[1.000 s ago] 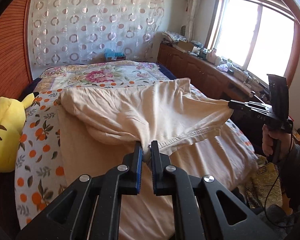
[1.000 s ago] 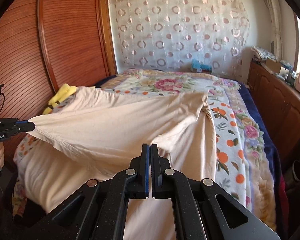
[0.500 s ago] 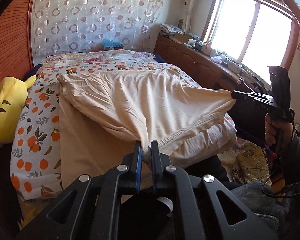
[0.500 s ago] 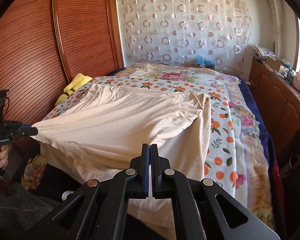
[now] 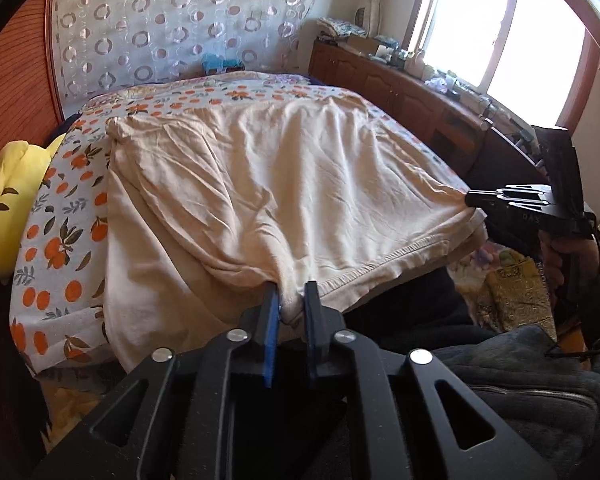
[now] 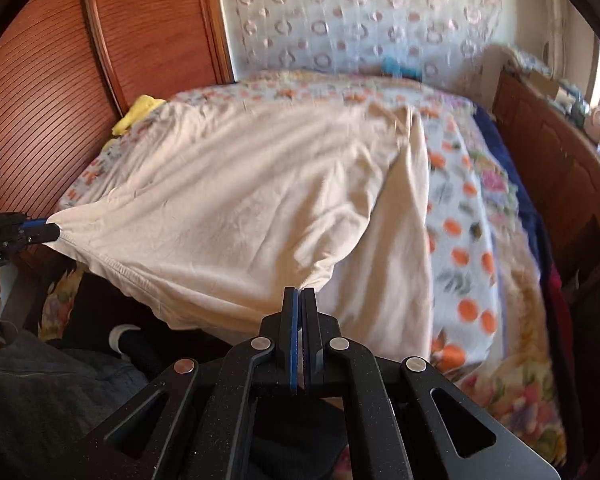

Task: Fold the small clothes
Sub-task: 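Release the hem and withdraw both grippers from the folded shirt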

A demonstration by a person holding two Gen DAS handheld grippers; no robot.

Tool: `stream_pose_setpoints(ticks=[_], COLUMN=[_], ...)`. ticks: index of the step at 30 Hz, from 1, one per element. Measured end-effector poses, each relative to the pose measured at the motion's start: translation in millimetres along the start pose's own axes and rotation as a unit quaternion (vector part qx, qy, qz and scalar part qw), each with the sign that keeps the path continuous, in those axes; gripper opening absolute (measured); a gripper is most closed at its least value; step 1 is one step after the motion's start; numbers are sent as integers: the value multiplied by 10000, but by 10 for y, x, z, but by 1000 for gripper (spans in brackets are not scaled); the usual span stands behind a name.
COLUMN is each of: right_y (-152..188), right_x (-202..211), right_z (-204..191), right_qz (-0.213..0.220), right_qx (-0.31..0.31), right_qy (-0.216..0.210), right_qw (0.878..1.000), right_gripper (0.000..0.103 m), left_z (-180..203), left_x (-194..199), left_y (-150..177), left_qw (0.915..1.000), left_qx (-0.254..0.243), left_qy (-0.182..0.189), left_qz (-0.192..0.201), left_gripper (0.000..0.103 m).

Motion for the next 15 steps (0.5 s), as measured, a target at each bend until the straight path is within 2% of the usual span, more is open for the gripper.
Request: stream_pose_setpoints(ticks=[1, 3, 4, 6, 9, 10, 11, 15], right_y=[14, -16, -29, -47, -80, -30, -26, -73], right_x=[-36, -67, -70, -58, -31, -30, -32, -36], right_z=[22, 30, 27, 16, 31, 36, 56, 125], right_qz=[-28, -52, -73, -65, 16, 68, 120, 267], right_qx=[-88, -181, -190, -181, -155, -157, -148, -81], right_qy=[-26, -93, -131, -182, -122, -105, -89, 101], right_qw=[10000, 9998, 9997, 9996, 9998, 9998, 9998, 9996], right_gripper=[1, 1, 1, 6, 28, 41, 49, 51], left_z=[9, -1, -16, -64, -195, -246, -279, -459], left_x=[-14, -17, 2, 44, 39, 27, 14, -70], left_y=[7, -3, -17, -45, -77, -83, -87, -145], left_qw=[10000, 10000, 9999, 9995, 9987, 9984, 9983, 9979], left_qx=[-24, -29, -26, -7, 154, 223, 282, 410], left_qy=[5, -61, -109, -203, -372, -394, -389, -393], left_qz=[4, 34, 86, 237, 319, 338, 333, 325], left_gripper=[39, 64, 72, 74, 74, 74, 74, 74])
Point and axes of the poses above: each gripper's, at about its wrist camera, not at the fingertips, and x roughly against the way its jaws point, z to its right, y to its underside, the point moved 7 cm from there along -x, roughly the way its jaws point, and after that the axes turned 2 degrees about x, right-handed, at the moved point
